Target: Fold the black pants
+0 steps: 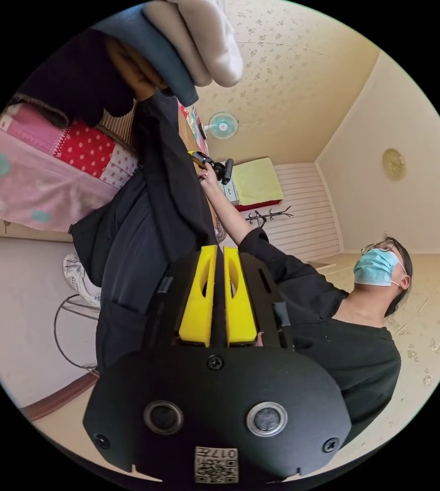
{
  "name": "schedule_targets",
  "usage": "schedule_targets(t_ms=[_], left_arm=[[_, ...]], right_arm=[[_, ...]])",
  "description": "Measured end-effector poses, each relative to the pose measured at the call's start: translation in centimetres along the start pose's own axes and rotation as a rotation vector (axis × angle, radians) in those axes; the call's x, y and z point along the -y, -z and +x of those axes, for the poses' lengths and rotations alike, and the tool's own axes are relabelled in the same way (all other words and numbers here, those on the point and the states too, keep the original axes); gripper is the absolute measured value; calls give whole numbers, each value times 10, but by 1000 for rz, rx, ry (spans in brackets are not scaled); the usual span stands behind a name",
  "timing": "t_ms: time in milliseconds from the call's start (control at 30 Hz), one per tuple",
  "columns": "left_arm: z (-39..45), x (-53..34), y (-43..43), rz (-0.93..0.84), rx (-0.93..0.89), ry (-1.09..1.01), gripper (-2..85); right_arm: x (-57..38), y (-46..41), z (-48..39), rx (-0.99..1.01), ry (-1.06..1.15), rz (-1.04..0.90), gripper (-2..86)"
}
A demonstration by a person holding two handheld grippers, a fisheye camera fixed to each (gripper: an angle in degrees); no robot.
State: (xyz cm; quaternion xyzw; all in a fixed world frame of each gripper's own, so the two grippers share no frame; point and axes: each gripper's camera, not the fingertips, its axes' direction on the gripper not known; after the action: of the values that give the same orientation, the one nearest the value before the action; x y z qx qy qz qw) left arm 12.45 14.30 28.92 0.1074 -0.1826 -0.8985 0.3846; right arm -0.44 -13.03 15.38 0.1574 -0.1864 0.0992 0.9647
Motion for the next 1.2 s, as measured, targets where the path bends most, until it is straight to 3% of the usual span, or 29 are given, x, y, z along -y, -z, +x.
schedule_targets(t_ms=[267,467,667,800,933,1000,1133,1200], left_arm=[[7,-9,-27,-39,120,-31,79],[18,-22,-57,-163,107,-97,80],[27,-28,-85,-255,118,-121,82],[42,-25,-94,-332,-18,-175,28],[63,-19,-57,-257,-210,-252,5],[61,-17,-44,-254,-217,-248,3],[26,-19,-52,-398,16,-82,15],[9,-19,-48,-395,23,-29,40]], right_arm=[[-136,80,2,221,213,-78,82],[-277,143,50,554,164,-114,88],[-354,159,45,692,176,-263,88],[-369,152,20,760,319,-420,51],[-361,182,13,961,389,-345,32],[-359,194,15,1052,396,-290,30],[-373,173,-5,838,474,-445,33],[-380,158,-10,733,482,-527,41]])
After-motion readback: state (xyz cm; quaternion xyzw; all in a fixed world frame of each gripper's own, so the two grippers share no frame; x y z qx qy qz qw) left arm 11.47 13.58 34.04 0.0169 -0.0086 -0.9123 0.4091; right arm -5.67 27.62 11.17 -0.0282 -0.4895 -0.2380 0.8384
